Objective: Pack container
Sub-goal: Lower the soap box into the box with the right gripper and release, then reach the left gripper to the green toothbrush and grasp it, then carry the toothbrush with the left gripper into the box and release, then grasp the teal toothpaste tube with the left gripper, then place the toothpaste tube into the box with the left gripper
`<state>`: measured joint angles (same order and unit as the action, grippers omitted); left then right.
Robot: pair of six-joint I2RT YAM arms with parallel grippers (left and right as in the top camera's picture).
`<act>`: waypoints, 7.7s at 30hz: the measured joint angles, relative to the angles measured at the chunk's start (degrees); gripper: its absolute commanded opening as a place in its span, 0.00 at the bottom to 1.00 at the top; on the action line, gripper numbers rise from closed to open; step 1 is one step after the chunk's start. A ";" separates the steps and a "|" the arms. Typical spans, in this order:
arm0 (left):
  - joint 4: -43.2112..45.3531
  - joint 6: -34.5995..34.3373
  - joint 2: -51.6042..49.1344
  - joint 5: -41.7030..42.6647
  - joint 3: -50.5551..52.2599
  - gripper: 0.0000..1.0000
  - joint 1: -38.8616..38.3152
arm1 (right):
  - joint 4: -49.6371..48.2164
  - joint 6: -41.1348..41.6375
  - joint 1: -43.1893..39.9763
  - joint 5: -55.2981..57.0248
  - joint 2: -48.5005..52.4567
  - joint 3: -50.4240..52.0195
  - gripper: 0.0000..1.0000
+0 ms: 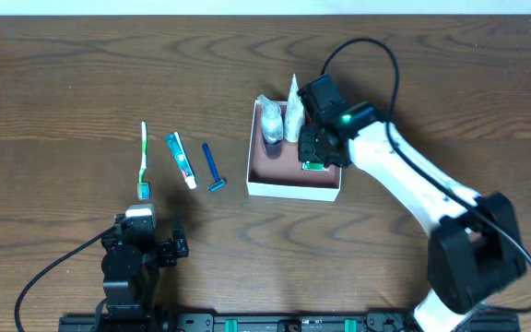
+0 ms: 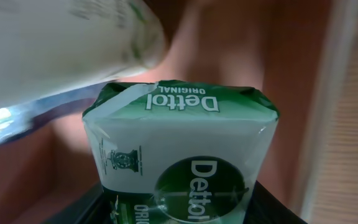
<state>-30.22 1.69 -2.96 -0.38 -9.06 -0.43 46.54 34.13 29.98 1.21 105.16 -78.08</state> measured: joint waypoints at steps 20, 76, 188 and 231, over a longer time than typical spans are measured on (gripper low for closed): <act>0.00 0.00 0.00 0.00 0.00 0.98 0.00 | 6.12 -3.93 -9.60 2.01 -19.65 0.24 0.83; 3.34 7.39 -98.84 1.29 -49.79 0.66 10.36 | 12.22 -6.58 -43.01 -1.88 -32.15 0.26 0.99; -9.77 -13.60 -95.67 4.87 -59.34 0.57 0.33 | 12.22 -6.60 -43.01 -1.88 -32.15 0.26 0.99; -14.58 -20.63 -86.82 8.87 -59.65 0.19 -0.59 | 12.20 -6.60 -43.01 -1.88 -32.15 0.26 0.99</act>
<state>-44.80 -18.94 -89.78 8.49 -68.71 -1.02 58.74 27.53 -13.04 -0.67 73.01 -77.82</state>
